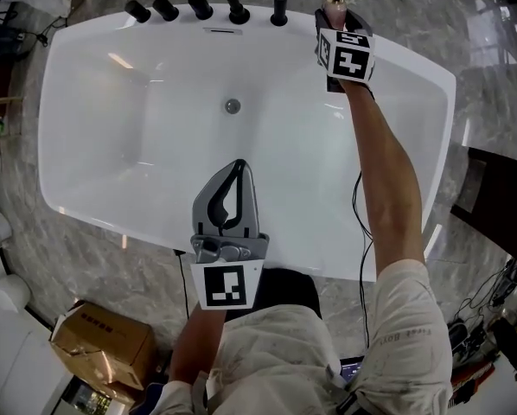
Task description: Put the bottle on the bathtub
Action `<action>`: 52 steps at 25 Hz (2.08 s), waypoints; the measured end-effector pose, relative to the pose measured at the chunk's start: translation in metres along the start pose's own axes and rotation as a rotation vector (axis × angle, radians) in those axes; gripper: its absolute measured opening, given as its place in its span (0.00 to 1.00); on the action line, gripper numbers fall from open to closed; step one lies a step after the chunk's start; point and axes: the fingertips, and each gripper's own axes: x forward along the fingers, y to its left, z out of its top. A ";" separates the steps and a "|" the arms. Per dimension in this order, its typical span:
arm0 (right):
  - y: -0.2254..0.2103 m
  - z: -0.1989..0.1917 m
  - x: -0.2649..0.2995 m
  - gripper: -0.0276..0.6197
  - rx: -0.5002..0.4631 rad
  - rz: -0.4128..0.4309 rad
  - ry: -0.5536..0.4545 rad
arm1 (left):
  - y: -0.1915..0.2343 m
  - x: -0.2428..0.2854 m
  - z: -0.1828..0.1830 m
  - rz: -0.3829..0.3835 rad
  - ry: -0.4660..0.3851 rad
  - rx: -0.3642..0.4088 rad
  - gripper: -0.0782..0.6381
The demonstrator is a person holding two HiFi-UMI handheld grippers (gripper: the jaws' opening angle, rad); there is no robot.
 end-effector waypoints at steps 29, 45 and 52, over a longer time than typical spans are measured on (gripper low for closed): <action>-0.007 0.012 -0.012 0.35 -0.012 -0.080 -0.194 | -0.004 0.008 -0.008 0.000 0.009 -0.026 0.11; -0.009 0.015 -0.005 0.34 -0.002 -0.082 -0.198 | -0.012 0.002 -0.019 -0.001 0.026 -0.019 0.11; -0.011 0.015 -0.002 0.35 0.034 -0.126 -0.214 | -0.011 -0.005 -0.023 0.009 0.031 -0.015 0.11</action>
